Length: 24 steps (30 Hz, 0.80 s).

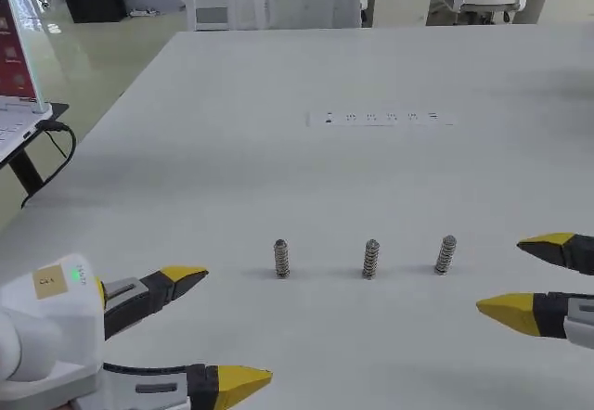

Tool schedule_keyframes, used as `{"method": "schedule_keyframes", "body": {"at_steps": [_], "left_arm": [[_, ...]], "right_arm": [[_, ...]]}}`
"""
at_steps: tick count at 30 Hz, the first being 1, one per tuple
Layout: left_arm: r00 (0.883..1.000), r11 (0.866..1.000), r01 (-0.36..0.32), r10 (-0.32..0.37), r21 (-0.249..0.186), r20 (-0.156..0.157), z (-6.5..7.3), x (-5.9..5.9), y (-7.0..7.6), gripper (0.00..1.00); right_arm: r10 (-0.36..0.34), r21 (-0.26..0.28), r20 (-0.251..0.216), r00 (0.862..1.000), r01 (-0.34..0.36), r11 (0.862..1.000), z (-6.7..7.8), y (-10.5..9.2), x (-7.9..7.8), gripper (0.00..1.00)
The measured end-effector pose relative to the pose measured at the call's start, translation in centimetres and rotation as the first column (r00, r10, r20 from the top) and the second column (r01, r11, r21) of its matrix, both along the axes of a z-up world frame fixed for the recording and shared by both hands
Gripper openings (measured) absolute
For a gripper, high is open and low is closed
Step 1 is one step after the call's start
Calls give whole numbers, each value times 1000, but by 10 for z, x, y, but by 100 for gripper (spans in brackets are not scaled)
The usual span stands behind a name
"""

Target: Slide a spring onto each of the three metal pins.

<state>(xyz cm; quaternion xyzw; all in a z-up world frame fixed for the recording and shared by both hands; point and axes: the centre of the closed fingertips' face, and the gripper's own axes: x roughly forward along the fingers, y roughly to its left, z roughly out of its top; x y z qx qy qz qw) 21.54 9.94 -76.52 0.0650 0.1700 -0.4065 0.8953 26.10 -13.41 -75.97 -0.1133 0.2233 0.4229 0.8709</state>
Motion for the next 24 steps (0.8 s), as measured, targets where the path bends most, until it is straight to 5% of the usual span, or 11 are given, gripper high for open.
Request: {"method": "schedule_keyframes", "body": {"at_steps": [6, 24], "left_arm": [[1000, 1000, -8, 8, -6, -7, -2, 1, 2, 75], [999, 999, -24, 24, -21, -25, -9, 2, 6, 75]], "right_arm": [[-35, 29, -19, 999, 35, 999, -9, -1, -2, 62], [-126, -3, -5, 992, 126, 992, -22, 0, -7, 75]]}}
